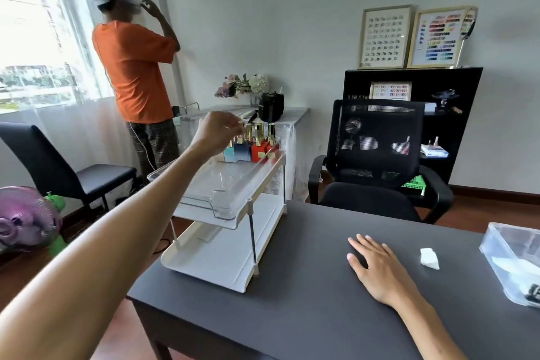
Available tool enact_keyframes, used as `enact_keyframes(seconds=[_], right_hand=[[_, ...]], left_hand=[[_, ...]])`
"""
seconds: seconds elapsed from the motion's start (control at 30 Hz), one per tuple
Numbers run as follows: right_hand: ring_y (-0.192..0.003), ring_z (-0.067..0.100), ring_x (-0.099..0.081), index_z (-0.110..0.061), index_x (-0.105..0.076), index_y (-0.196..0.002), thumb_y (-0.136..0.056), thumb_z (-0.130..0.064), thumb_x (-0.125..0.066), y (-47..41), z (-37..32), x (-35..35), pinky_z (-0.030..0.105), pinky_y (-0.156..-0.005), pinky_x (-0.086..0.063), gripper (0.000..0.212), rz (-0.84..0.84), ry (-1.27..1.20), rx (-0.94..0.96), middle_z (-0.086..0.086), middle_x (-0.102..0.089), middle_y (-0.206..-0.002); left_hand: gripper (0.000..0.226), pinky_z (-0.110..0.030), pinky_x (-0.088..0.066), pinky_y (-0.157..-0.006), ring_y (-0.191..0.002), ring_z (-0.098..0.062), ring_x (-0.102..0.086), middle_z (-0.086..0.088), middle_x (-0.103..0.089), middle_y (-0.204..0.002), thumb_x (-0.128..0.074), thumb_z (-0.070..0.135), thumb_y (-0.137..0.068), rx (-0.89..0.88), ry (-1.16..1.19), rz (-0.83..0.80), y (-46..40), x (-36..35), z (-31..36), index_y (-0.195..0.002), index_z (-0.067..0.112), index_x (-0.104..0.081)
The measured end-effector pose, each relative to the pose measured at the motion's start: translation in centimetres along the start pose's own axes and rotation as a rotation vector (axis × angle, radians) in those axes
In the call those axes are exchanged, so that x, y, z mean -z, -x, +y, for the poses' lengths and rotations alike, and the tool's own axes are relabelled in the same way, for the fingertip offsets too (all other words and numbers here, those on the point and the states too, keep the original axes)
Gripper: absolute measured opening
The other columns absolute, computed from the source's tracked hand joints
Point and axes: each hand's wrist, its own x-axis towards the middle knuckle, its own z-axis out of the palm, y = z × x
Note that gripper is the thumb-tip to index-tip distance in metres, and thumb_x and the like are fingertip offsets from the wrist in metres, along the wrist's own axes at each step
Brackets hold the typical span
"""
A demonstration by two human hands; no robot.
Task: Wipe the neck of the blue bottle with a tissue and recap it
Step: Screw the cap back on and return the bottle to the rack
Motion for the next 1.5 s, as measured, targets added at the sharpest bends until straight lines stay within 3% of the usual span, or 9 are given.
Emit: enact_keyframes(seconds=[0.1,0.2,0.6,0.8,0.97,1.13,1.27,1.4,1.5], right_hand=[[-0.152,0.002,-0.009,-0.032,-0.030,-0.155,-0.105,-0.046,-0.033,0.0,0.0,-0.1,0.029,-0.124,-0.003,0.052,0.009,-0.005,0.000,-0.011,-0.020,-0.165],[-0.152,0.002,-0.010,-0.032,-0.030,-0.155,-0.105,-0.046,-0.033,0.0,-0.1,0.0,0.029,-0.123,-0.004,0.052,0.016,-0.009,0.000,-0.011,-0.021,-0.165],[-0.152,0.005,-0.013,-0.032,-0.032,-0.155,-0.104,-0.044,-0.033,-0.6,-1.9,-0.7,0.030,-0.123,-0.008,0.052,-0.006,0.052,0.063,-0.013,-0.025,-0.164],[-0.153,0.004,-0.009,-0.031,-0.031,-0.156,-0.101,-0.050,-0.034,-2.1,-6.2,-2.7,0.031,-0.124,-0.004,0.057,-0.061,-0.006,0.177,-0.011,-0.022,-0.165],[-0.154,0.008,0.001,-0.035,-0.023,-0.157,-0.099,-0.058,-0.028,-2.5,-8.9,-4.2,0.041,-0.125,0.005,0.063,-0.096,0.012,0.218,-0.007,-0.012,-0.167],[-0.153,0.004,0.005,-0.038,-0.020,-0.157,-0.097,-0.064,-0.024,-2.5,-8.5,-4.4,0.038,-0.124,0.007,0.065,-0.103,0.016,0.218,-0.011,-0.007,-0.167],[-0.153,0.003,0.005,-0.039,-0.020,-0.157,-0.098,-0.064,-0.025,-2.6,-8.5,-4.3,0.038,-0.124,0.007,0.065,-0.111,0.010,0.214,-0.012,-0.007,-0.167],[-0.152,0.003,0.006,-0.040,-0.020,-0.157,-0.098,-0.064,-0.025,-2.6,-8.5,-4.2,0.038,-0.124,0.007,0.064,-0.111,-0.001,0.212,-0.012,-0.007,-0.167],[-0.152,0.002,0.006,-0.040,-0.020,-0.157,-0.098,-0.063,-0.026,-2.6,-8.5,-4.1,0.037,-0.124,0.008,0.064,-0.123,-0.005,0.213,-0.012,-0.007,-0.167]], left_hand=[[0.018,-0.046,-0.055,-0.093,-0.070,-0.010,-0.064,-0.005,-0.071,-0.090,-0.073,0.015,-0.088,0.019,-0.060,-0.070,-0.4,-1.0,-0.9,-0.104,0.004,-0.074],[0.015,-0.055,-0.048,-0.101,-0.085,-0.024,-0.068,-0.008,-0.072,-0.092,-0.071,0.012,-0.090,0.019,-0.119,-0.081,-0.9,-1.8,-1.6,-0.101,0.003,-0.074],[0.022,-0.048,-0.056,-0.092,-0.093,-0.030,-0.069,-0.017,-0.072,-0.108,-0.067,0.015,-0.094,0.035,-0.156,-0.010,-0.9,-2.6,-2.7,-0.112,0.002,-0.070],[0.023,-0.051,-0.053,-0.095,-0.107,-0.031,-0.061,-0.016,-0.070,-0.110,-0.063,0.015,-0.096,0.007,-0.211,-0.020,-0.8,-2.8,-3.0,-0.116,0.005,-0.068],[0.033,-0.050,-0.050,-0.097,-0.112,-0.031,-0.057,-0.014,-0.069,-0.111,-0.066,0.014,-0.093,-0.001,-0.237,-0.035,-1.2,-3.1,-3.5,-0.126,0.007,-0.063],[0.035,-0.034,-0.055,-0.086,-0.093,-0.024,-0.062,-0.016,-0.067,-0.110,-0.068,0.015,-0.092,-0.008,-0.243,-0.001,-2.0,-3.5,-4.4,-0.127,0.009,-0.063],[0.039,-0.039,-0.054,-0.091,-0.099,-0.027,-0.062,-0.016,-0.066,-0.112,-0.068,0.019,-0.093,-0.006,-0.266,-0.013,-2.3,-3.4,-4.8,-0.129,0.010,-0.060],[0.033,-0.016,-0.040,-0.065,-0.083,-0.018,-0.053,-0.015,-0.066,-0.104,-0.066,0.017,-0.094,-0.045,-0.303,0.006,-2.5,-3.8,-4.8,-0.125,0.006,-0.061],[0.034,-0.021,-0.042,-0.070,-0.086,-0.020,-0.051,-0.016,-0.064,-0.106,-0.064,0.015,-0.095,-0.039,-0.303,0.005,-2.7,-3.9,-4.5,-0.127,0.006,-0.059]])
